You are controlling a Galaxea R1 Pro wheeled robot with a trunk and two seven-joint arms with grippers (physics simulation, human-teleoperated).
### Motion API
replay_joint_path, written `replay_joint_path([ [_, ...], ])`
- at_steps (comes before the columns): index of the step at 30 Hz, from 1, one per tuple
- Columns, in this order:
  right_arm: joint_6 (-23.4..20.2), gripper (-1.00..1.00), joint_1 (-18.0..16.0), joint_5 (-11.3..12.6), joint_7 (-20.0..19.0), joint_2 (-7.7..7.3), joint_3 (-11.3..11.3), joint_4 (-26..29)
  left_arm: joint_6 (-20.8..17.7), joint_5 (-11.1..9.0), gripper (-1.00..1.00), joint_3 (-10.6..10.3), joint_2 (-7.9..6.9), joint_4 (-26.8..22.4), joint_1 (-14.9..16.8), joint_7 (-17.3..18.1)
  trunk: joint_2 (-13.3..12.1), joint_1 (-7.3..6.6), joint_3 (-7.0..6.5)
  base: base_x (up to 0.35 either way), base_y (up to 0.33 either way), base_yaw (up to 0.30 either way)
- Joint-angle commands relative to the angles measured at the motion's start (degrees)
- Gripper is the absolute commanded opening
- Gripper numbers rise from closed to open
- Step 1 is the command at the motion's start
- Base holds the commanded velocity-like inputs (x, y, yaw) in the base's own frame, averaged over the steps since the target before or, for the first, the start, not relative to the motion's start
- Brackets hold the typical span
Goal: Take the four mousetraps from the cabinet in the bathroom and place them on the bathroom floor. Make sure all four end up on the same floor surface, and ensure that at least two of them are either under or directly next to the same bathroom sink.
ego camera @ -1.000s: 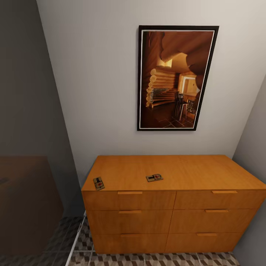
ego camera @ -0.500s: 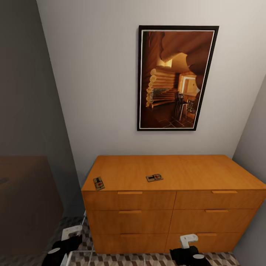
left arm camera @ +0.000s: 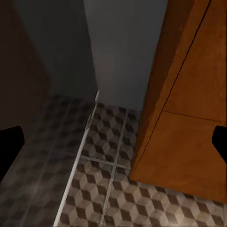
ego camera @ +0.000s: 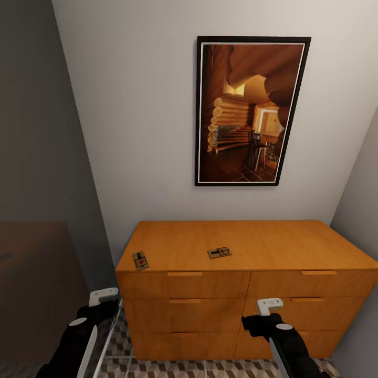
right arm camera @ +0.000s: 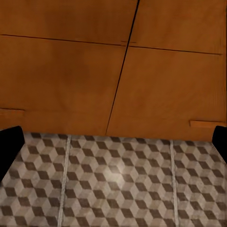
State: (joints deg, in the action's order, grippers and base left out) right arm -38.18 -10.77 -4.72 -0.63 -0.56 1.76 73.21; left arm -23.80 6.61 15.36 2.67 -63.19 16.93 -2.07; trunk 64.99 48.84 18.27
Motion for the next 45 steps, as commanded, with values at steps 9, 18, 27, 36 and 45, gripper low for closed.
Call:
replay_joint_path([
  [9, -4.31, 1.0, -0.04, -0.47, -0.07, -0.07, 0.14, 5.11, -2.96, 0.49, 1.0, -5.12, 0.21, -4.13, 0.04, 0.13, 0.05, 0.0, 0.08, 0.0, 0.0, 0.0],
  [18, -10.79, 1.0, -0.04, -0.54, -0.01, 0.05, 0.07, 13.11, -4.53, 0.41, 1.0, -6.67, 1.04, -7.25, 0.03, 0.05, 0.05, 0.0, 0.08, 0.0, 0.0, 0.0],
  [27, -16.89, 1.0, -0.04, -0.55, 0.05, 0.15, 0.0, 16.39, -9.86, 0.42, 1.0, -8.14, 2.45, -12.41, 0.03, -0.01, 0.05, 0.0, 0.08, 0.0, 0.0, 0.0],
  [36, -17.61, 1.0, -0.04, -0.55, 0.1, -0.01, 0.0, 16.83, -10.75, 0.42, 1.0, -11.26, 2.59, -13.2, 0.03, -0.11, 0.05, 0.0, 0.08, 0.0, 0.0, 0.0],
  [45, -17.7, 1.0, -0.04, -0.58, 0.11, 0.23, 0.06, 16.87, -10.82, 0.35, 1.0, -11.56, 2.58, -13.27, 0.03, -0.13, 0.05, 0.0, 0.08, 0.0, 0.0, 0.0],
])
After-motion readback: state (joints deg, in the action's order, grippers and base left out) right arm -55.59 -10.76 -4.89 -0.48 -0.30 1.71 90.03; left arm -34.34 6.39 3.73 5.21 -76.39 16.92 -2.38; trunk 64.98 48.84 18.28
